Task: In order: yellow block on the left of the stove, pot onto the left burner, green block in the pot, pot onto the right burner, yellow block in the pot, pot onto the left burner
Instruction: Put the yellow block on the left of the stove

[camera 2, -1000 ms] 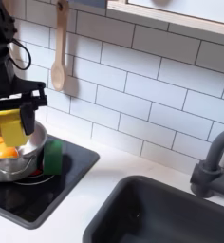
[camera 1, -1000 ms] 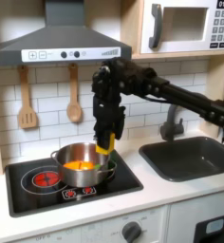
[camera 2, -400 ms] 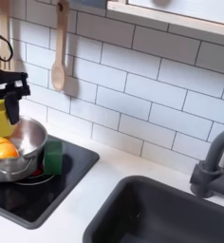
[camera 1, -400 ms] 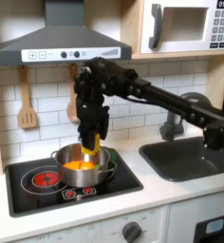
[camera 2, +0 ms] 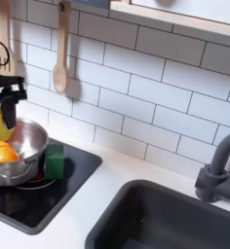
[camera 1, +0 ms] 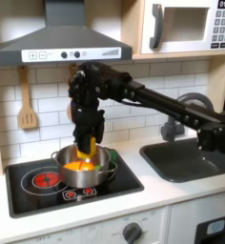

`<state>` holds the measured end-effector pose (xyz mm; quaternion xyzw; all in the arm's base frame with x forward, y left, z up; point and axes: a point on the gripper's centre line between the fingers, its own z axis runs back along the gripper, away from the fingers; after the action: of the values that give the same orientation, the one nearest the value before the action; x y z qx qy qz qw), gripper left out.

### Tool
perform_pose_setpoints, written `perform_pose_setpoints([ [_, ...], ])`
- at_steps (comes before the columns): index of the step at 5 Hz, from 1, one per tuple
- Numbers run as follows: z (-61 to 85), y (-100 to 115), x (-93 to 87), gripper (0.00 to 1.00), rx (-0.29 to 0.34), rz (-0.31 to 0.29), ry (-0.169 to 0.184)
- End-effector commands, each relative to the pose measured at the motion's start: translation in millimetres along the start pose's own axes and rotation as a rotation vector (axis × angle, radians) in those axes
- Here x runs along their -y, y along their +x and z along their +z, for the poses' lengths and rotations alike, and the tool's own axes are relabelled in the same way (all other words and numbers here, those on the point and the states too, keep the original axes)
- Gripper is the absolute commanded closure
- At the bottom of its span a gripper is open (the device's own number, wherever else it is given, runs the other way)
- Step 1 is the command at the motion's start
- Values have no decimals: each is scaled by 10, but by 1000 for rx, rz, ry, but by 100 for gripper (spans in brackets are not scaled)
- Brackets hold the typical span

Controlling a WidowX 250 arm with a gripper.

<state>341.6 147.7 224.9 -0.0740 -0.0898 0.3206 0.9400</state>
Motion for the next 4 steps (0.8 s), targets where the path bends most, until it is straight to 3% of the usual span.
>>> perform_pose_setpoints([
  [1, -35, 7, -18, 100, -7, 6, 8],
  [2, -48, 29, -49, 100, -9, 13, 14],
  [4, 89, 51, -50, 100, 5, 34, -8],
])
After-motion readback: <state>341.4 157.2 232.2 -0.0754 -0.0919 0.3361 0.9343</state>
